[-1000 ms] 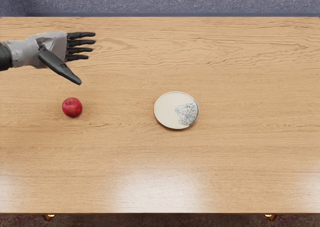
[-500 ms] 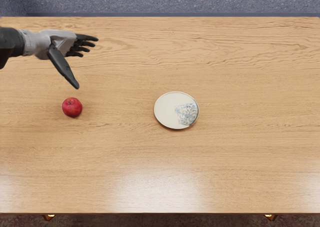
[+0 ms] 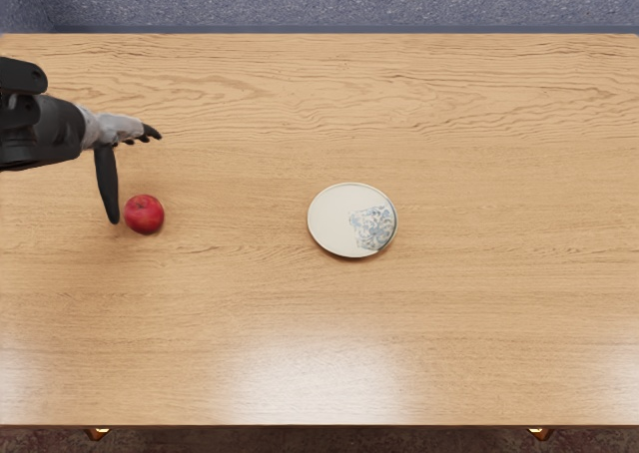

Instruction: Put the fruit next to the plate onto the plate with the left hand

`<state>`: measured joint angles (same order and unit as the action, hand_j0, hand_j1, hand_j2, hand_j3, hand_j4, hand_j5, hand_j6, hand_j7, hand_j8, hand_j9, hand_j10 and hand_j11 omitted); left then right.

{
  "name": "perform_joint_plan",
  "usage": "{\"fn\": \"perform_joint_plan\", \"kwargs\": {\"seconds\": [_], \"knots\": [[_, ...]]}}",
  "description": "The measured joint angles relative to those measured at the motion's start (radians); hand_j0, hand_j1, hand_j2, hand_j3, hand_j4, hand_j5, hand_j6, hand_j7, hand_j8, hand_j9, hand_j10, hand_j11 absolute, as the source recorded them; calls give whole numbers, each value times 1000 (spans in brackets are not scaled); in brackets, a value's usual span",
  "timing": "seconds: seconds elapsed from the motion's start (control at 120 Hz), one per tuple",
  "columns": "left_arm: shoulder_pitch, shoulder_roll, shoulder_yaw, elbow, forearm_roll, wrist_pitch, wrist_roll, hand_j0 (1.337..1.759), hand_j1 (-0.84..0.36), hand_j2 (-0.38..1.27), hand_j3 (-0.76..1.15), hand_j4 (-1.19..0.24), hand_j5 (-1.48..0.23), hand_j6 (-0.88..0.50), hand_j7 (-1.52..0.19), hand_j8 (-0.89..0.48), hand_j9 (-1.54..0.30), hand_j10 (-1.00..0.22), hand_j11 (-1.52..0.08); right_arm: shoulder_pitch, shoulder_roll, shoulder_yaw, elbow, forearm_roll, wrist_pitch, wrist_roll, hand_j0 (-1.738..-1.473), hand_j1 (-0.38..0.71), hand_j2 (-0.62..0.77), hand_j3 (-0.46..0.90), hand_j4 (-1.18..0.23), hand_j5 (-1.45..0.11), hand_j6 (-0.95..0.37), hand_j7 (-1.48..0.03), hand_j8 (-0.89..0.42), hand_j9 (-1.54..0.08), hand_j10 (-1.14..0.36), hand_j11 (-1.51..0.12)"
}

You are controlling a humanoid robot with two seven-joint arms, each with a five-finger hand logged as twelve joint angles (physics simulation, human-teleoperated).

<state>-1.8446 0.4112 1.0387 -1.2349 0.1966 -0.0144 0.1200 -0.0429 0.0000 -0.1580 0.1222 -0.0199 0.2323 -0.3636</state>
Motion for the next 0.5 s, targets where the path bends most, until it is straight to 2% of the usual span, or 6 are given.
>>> {"fn": "perform_joint_plan", "kwargs": {"seconds": [0.092, 0.2, 0.317, 0.5], "knots": [[2, -43, 18, -69, 1, 125, 21, 1658, 280, 12, 0, -58, -75, -59, -75, -59, -75, -58, -75, 0, 0, 0, 0, 0, 0, 0, -1658, -349, 0, 0, 0, 0, 0, 0, 0, 0, 0, 0], [18, -85, 26, -113, 3, 238, 55, 1658, 270, 13, 0, -66, -86, -67, -86, -67, -86, -66, -86, 0, 0, 0, 0, 0, 0, 0, -1658, -349, 0, 0, 0, 0, 0, 0, 0, 0, 0, 0], [53, -94, 29, -133, 22, 325, 84, 1658, 261, 15, 0, -74, -95, -74, -95, -74, -95, -74, -95, 0, 0, 0, 0, 0, 0, 0, -1658, -349, 0, 0, 0, 0, 0, 0, 0, 0, 0, 0], [76, -117, 30, -150, 33, 397, 95, 1658, 182, 28, 0, -140, -181, -140, -181, -140, -181, -139, -181, 0, 0, 0, 0, 0, 0, 0, -1658, -349, 0, 0, 0, 0, 0, 0, 0, 0, 0, 0]]}}
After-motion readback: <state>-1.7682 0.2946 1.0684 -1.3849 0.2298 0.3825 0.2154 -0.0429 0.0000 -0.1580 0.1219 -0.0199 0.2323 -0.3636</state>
